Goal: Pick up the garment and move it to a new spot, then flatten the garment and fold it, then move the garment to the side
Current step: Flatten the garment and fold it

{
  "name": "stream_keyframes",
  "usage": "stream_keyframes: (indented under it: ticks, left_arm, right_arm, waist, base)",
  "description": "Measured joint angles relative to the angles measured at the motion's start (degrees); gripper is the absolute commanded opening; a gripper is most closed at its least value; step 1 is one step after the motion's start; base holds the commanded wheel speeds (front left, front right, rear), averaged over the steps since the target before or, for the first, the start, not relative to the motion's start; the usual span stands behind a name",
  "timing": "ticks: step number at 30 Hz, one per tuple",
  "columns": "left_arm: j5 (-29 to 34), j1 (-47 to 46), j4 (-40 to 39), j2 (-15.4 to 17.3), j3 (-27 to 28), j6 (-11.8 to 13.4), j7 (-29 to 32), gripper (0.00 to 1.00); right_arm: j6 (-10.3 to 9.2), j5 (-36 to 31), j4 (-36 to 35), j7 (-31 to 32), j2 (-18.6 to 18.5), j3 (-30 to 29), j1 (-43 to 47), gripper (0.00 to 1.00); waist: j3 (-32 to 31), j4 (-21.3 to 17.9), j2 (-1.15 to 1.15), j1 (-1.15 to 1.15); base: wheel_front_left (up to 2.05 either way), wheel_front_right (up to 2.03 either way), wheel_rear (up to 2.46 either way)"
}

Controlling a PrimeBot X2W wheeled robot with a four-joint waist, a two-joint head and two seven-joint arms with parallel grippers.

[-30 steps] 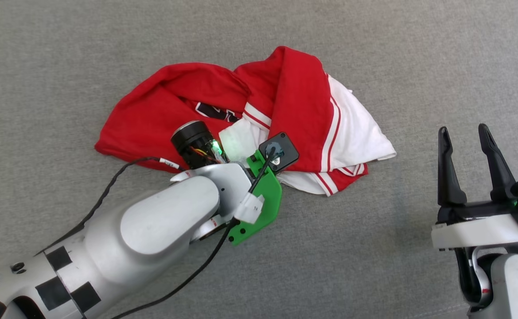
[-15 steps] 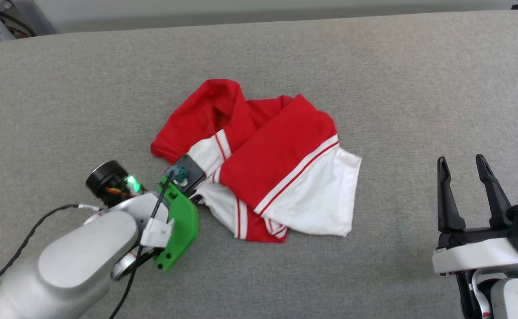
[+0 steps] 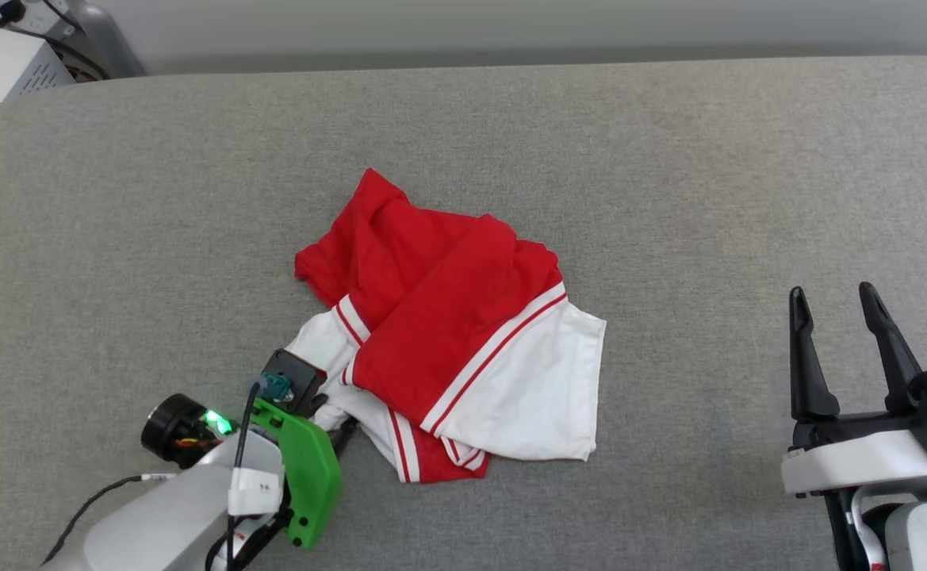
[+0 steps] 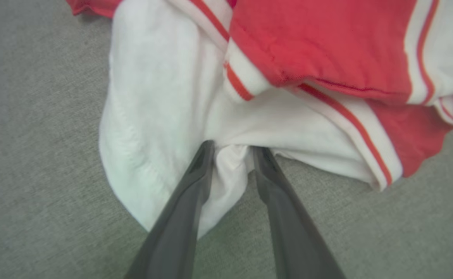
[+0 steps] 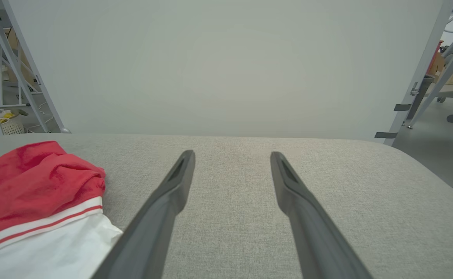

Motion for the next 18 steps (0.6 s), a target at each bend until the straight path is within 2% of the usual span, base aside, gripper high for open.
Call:
stream_keyframes:
  ticks: [4, 10, 13, 16, 17, 18]
  left_arm:
    - [0.0, 2.1, -0.1, -2.2, 2.5, 2.9, -7.6, 1.00]
    - [0.7, 5.1, -3.9, -2.4, 7.6, 10.7, -18.4, 1.00]
    - [1.2, 7.4, -6.5, -2.1, 10.9, 14.5, -21.1, 1.00]
    - [2.5, 10.3, -9.0, -2.0, 14.7, 18.2, -22.0, 1.00]
    - [3.1, 10.9, -9.6, -2.0, 15.7, 19.0, -22.0, 1.00]
    - [5.6, 12.2, -11.3, -2.1, 18.3, 20.9, -22.0, 1.00]
  right_arm:
    - [0.00, -0.1, -1.5, 0.0, -1.6, -0.2, 0.1, 1.00]
    - [0.00, 0.3, -4.5, 0.0, -6.3, 2.1, -2.2, 1.00]
    - [0.01, 2.6, -5.1, 0.0, -9.7, 6.6, -4.7, 1.00]
    - [0.01, 5.1, -5.0, 0.0, -15.0, 13.3, -7.4, 1.00]
    - [0.01, 5.7, -4.9, 0.0, -16.1, 14.7, -8.1, 1.00]
    - [0.02, 7.1, -4.6, 0.0, -18.1, 17.5, -9.3, 1.00]
  waist:
    - [-1.9, 0.7, 0.00, 0.00]
    - [-4.7, 2.5, 0.00, 0.00]
    - [-5.7, 3.6, 0.00, 0.00]
    - [-6.6, 4.8, 0.00, 0.00]
    - [-6.7, 5.0, 0.00, 0.00]
    - [-6.9, 5.4, 0.00, 0.00]
  base:
    - [0.00, 0.00, 0.00]
    - [0.00, 0.00, 0.00]
    - [0.00, 0.00, 0.00]
    - [0.00, 0.00, 0.00]
    - [0.00, 0.00, 0.00]
    - [0.00, 0.00, 0.00]
